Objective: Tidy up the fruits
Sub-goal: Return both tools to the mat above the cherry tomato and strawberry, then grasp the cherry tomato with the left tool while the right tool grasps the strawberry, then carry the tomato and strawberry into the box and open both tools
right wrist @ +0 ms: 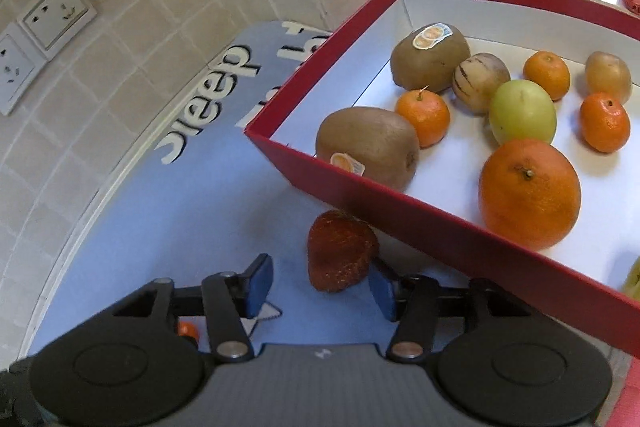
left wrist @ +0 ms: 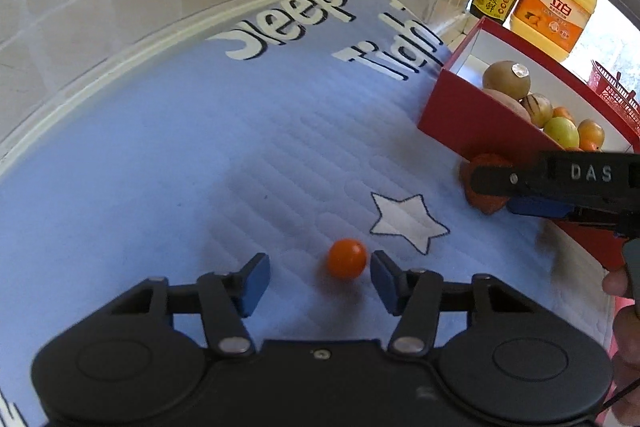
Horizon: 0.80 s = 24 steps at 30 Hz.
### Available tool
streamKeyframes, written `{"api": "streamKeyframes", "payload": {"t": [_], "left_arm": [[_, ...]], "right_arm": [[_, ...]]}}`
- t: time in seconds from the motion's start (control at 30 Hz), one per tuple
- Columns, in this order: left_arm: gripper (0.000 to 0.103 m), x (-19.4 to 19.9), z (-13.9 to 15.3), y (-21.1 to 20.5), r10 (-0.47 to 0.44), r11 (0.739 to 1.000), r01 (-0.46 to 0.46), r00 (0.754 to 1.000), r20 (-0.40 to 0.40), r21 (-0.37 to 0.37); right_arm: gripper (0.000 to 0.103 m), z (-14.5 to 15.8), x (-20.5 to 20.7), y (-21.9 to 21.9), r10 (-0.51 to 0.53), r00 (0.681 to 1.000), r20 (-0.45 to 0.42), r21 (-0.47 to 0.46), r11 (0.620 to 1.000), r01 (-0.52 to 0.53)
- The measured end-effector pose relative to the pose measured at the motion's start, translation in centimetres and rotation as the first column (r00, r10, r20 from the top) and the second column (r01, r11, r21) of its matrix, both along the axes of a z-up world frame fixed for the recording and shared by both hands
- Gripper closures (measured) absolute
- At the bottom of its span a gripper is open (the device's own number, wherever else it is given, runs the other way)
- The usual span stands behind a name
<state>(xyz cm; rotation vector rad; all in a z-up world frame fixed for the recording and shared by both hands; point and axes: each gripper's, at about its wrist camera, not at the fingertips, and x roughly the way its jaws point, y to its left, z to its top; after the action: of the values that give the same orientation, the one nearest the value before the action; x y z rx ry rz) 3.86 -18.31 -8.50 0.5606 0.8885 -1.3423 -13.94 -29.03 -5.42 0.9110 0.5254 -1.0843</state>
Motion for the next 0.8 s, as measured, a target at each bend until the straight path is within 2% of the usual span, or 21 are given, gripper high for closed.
{"api": "streamKeyframes", "payload": {"t": [0.07, 0.23, 0.33, 0.37, 0.4, 0.43, 0.67, 0.73, 0.8], "left_arm": [[0.038, -0.3, -0.2, -0.3, -0.008, 1.0, 0.008, 1.0, 0.017, -0.005], [0.049, -1.5, -0.5, -0.8, -0.038, 0.999, 0.039, 0.996, 0.081, -0.004], [0.069, -2.0, -0.5, -0.9, -0.051, 0.999, 0.052, 0.993, 0.106, -0.011], [0.079, -2.0, -0.4, -0.9, -0.055, 0.998, 0.057, 0.993, 0.105, -0.012], [0.079, -2.1, -0.4, -0.9, -0.055, 0.998, 0.057, 0.993, 0.106, -0.014], [0.079, -2.1, -0.4, -0.8, -0.054, 0.998, 0.056, 0.992, 0.11, -0.015], [0.079, -2.3, 0.4, -0.1, -0.05, 0.998, 0.054, 0.994, 0.099, -0.035], [0.079, -2.1, 1.0, 0.2, -0.047, 0.998, 0.051, 0.994, 0.095, -0.04], [0.079, -1.7, 1.8, 0.7, -0.037, 0.998, 0.042, 0.995, 0.088, -0.046]], "right_arm": [[0.041, -0.2, 0.1, -0.2, -0.032, 0.999, 0.005, -0.003, 0.999, 0.032], [0.043, -0.8, 0.2, -0.6, -0.085, 0.996, -0.021, -0.011, 0.996, 0.085], [0.044, -1.0, 0.3, -0.8, -0.101, 0.994, -0.036, -0.026, 0.995, 0.1], [0.046, -1.1, 0.6, -0.9, -0.102, 0.994, -0.042, -0.03, 0.994, 0.101], [0.055, -1.0, 0.7, -0.7, -0.099, 0.994, -0.054, -0.041, 0.994, 0.097], [0.059, -1.1, 1.0, -0.7, -0.091, 0.993, -0.069, -0.052, 0.995, 0.087], [0.059, -0.7, 0.7, 0.0, -0.038, 0.997, -0.071, -0.082, 0.996, 0.032], [0.059, 0.0, 0.7, 0.8, 0.037, 0.998, -0.051, -0.067, 0.997, -0.041], [0.059, 0.7, 1.1, 1.9, 0.157, 0.986, -0.05, -0.056, 0.986, -0.159]]}}
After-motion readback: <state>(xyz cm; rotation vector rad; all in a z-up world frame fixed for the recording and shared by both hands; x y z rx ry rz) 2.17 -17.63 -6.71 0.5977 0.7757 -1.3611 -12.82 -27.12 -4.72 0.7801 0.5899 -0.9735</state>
